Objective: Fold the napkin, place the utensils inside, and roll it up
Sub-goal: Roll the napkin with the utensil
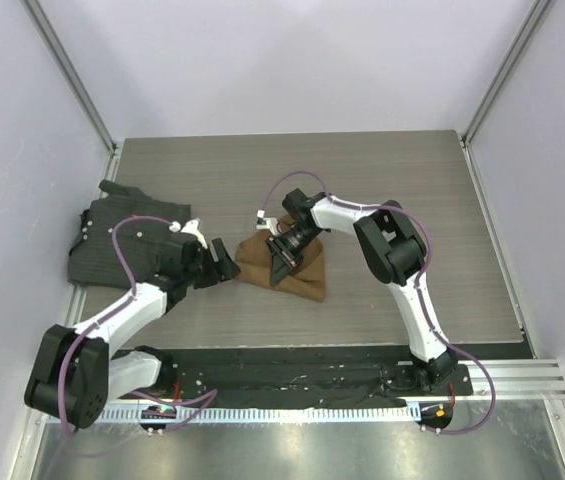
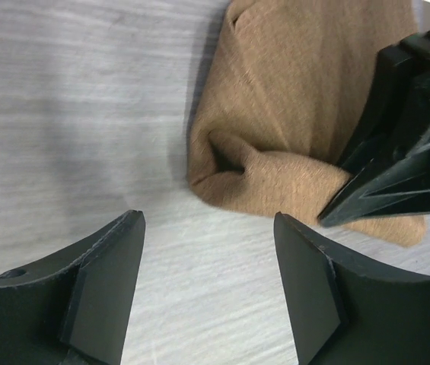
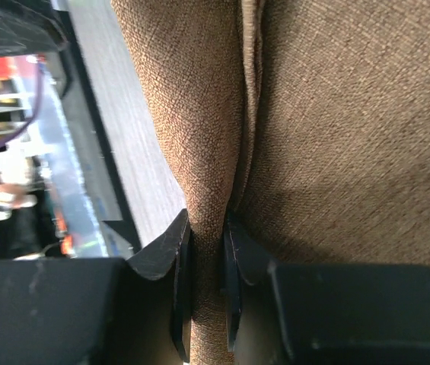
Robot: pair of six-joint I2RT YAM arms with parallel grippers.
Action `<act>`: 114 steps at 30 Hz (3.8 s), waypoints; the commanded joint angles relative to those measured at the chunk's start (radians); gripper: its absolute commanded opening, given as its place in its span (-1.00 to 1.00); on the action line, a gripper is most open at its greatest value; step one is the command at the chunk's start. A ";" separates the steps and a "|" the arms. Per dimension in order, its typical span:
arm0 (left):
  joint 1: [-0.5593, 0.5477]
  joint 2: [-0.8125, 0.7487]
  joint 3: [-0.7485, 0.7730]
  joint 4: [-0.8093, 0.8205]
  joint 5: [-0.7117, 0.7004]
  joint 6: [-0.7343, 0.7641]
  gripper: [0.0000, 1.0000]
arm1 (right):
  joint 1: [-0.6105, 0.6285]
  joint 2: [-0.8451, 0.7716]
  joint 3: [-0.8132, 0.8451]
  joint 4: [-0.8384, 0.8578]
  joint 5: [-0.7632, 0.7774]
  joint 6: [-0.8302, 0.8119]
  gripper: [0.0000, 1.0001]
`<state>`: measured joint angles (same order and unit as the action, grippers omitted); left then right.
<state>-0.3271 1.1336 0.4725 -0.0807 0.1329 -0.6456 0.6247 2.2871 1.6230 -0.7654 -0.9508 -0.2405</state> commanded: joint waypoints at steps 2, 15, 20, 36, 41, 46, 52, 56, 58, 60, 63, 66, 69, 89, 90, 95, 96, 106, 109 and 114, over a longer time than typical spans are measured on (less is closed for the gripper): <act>0.002 0.057 0.008 0.180 0.014 0.032 0.40 | -0.016 0.075 0.057 -0.084 -0.095 0.010 -0.70; 0.002 0.230 0.031 0.337 0.053 0.061 0.07 | -0.037 0.150 0.109 -0.126 -0.105 0.006 -0.69; 0.002 0.249 0.025 0.374 0.070 0.063 -0.06 | -0.040 0.158 0.110 -0.130 -0.108 0.004 -0.69; 0.002 0.293 0.035 0.331 0.028 0.087 -1.00 | -0.040 0.069 0.120 -0.092 -0.016 0.036 -0.46; 0.002 0.298 0.061 0.236 0.014 0.077 -1.00 | -0.042 -0.092 0.092 0.024 0.102 0.093 -0.01; 0.002 0.322 0.097 0.179 0.027 0.054 -1.00 | -0.033 -0.306 -0.104 0.250 0.275 0.162 0.31; 0.002 0.347 0.147 0.090 0.045 0.044 -1.00 | 0.013 -0.561 -0.323 0.334 0.515 0.145 0.43; 0.002 0.356 0.189 0.027 0.048 0.026 -1.00 | 0.087 -0.678 -0.458 0.340 0.614 0.148 0.43; 0.002 0.360 0.199 0.001 0.045 0.021 -1.00 | 0.110 -0.731 -0.527 0.353 0.656 0.156 0.44; 0.002 0.367 0.212 -0.016 0.045 0.018 -1.00 | 0.133 -0.756 -0.563 0.362 0.687 0.162 0.45; 0.003 0.380 0.227 -0.042 0.047 0.017 -1.00 | 0.164 -0.782 -0.612 0.371 0.728 0.165 0.46; 0.003 0.385 0.233 -0.054 0.047 0.017 -1.00 | 0.182 -0.798 -0.647 0.386 0.776 0.161 0.46; 0.002 0.387 0.236 -0.062 0.043 0.017 -1.00 | 0.185 -0.801 -0.675 0.405 0.794 0.156 0.46; 0.010 0.417 0.287 -0.110 0.036 0.026 -1.00 | 0.187 -0.637 -0.667 0.393 0.870 0.090 0.37; 0.011 0.417 0.290 -0.111 0.036 0.027 -1.00 | 0.187 -0.631 -0.666 0.387 0.873 0.090 0.36; 0.016 0.426 0.310 -0.142 0.036 0.027 -1.00 | 0.187 -0.580 -0.632 0.333 0.828 0.078 -0.04; 0.016 0.436 0.316 -0.148 0.033 0.027 -1.00 | 0.185 -0.560 -0.615 0.307 0.780 0.075 -0.11; 0.030 0.474 0.357 -0.220 0.025 0.034 -1.00 | 0.142 -0.465 -0.471 0.152 0.457 0.052 -0.39; 0.033 0.492 0.370 -0.229 0.025 0.038 -1.00 | 0.107 -0.440 -0.454 0.147 0.437 0.050 -0.39; 0.037 0.523 0.391 -0.252 0.045 0.041 -1.00 | 0.095 -0.474 -0.413 0.140 0.466 0.055 -0.10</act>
<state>-0.2985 1.6196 0.8467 -0.2722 0.1875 -0.6205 0.7189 1.8343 1.1622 -0.5968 -0.4614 -0.1806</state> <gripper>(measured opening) 0.015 0.386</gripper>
